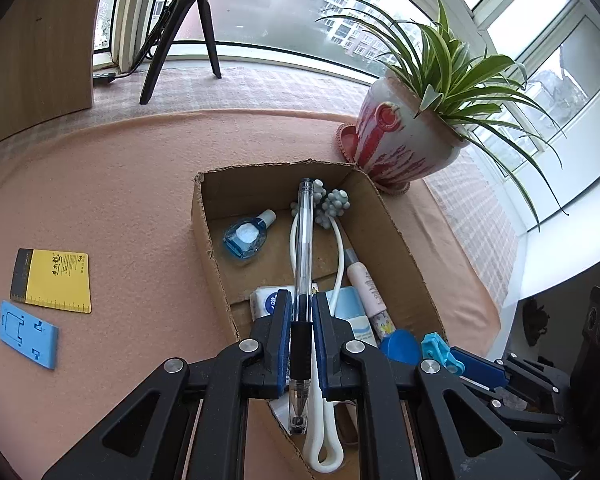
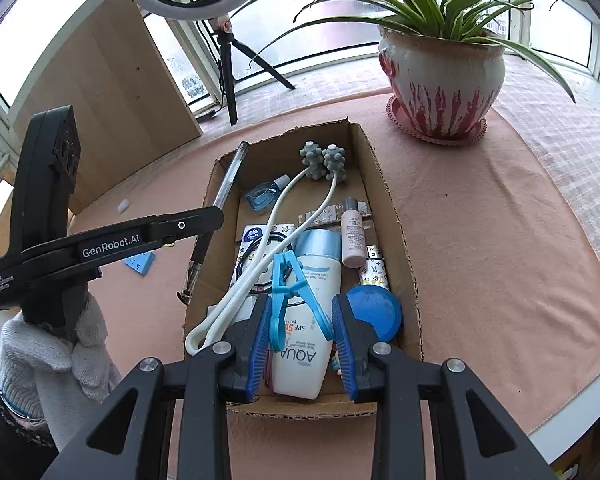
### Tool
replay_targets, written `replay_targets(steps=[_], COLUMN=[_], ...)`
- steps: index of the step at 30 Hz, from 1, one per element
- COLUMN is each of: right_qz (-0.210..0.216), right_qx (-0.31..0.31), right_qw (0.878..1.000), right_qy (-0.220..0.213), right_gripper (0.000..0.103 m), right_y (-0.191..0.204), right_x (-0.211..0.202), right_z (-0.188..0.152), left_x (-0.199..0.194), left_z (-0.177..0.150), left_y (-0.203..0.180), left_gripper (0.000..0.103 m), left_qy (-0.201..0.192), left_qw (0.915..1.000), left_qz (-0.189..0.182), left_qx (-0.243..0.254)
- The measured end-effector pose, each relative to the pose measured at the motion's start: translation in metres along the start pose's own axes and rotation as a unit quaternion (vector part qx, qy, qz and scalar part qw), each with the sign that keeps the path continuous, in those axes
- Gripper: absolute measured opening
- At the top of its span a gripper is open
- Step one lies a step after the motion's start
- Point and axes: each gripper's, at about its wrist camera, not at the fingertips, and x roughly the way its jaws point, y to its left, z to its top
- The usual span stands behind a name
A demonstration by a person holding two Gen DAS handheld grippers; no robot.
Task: Organize objects
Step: 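Carry the pen and clip over the cardboard box with both grippers, then open both grippers to drop the pen and clip into the box, then move the left gripper to the white block while the right gripper approaches the blue phone stand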
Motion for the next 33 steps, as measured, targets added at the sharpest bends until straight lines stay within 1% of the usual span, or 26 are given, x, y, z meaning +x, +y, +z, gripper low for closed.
replay_targets(steps=[1, 2, 3, 4, 5, 6, 7, 13, 18, 23, 28, 31, 33], right_qz=[0.002, 0.004, 0.006, 0.005, 0.002, 0.0, 0.0, 0.009, 0.018, 0.038, 0.052, 0.06, 0.073], right_qx=[0.002, 0.002, -0.001, -0.003, -0.002, -0.003, -0.003, -0.009, -0.026, -0.047, -0.079, -0.098, -0.104], right_qw=[1.0, 1.0, 1.0, 1.0, 1.0, 1.0, 1.0, 1.0, 0.999, 0.998, 0.995, 0.993, 0.991], right_qy=[0.0, -0.002, 0.0, 0.0, -0.003, -0.006, -0.009, -0.015, -0.018, -0.01, 0.008, 0.024, 0.042], right_gripper=[0.03, 0.03, 0.035, 0.04, 0.048, 0.054, 0.055, 0.055, 0.055, 0.055, 0.055, 0.055, 0.055], right_y=[0.0, -0.001, 0.0, 0.001, 0.002, 0.002, 0.003, 0.014, 0.032, 0.057, 0.094, 0.117, 0.132], right_x=[0.001, 0.001, 0.002, 0.002, 0.001, 0.0, 0.0, 0.0, 0.004, 0.013, 0.031, 0.048, 0.062], right_z=[0.001, 0.001, 0.001, 0.001, 0.001, 0.001, 0.001, 0.004, 0.007, 0.011, 0.019, 0.028, 0.034], left_x=[-0.001, -0.002, -0.004, -0.007, -0.011, -0.013, -0.016, -0.037, -0.063, -0.098, -0.133, -0.152, -0.164], left_z=[0.0, 0.001, 0.002, 0.002, 0.002, 0.003, 0.003, -0.003, -0.019, -0.05, -0.085, -0.104, -0.115], left_y=[0.001, 0.001, 0.003, 0.006, 0.008, 0.01, 0.011, 0.027, 0.055, 0.101, 0.144, 0.17, 0.184], left_gripper=[0.014, 0.031, 0.044, 0.064, 0.065, 0.065, 0.065, 0.065, 0.065, 0.065, 0.065, 0.065, 0.065], left_qy=[-0.002, -0.003, -0.005, -0.012, -0.019, -0.02, -0.021, -0.031, -0.037, -0.046, -0.051, -0.054, -0.057], left_qw=[1.0, 1.0, 0.9999, 0.9998, 0.9997, 0.9996, 0.9996, 0.999, 0.9978, 0.9946, 0.9896, 0.9864, 0.9841], left_qz=[0.001, 0.005, 0.01, 0.013, 0.013, 0.015, 0.017, 0.03, 0.05, 0.074, 0.103, 0.11, 0.115], left_qx=[0.001, -0.001, -0.005, -0.009, -0.011, -0.01, -0.01, -0.012, -0.023, -0.058, -0.086, -0.11, -0.123])
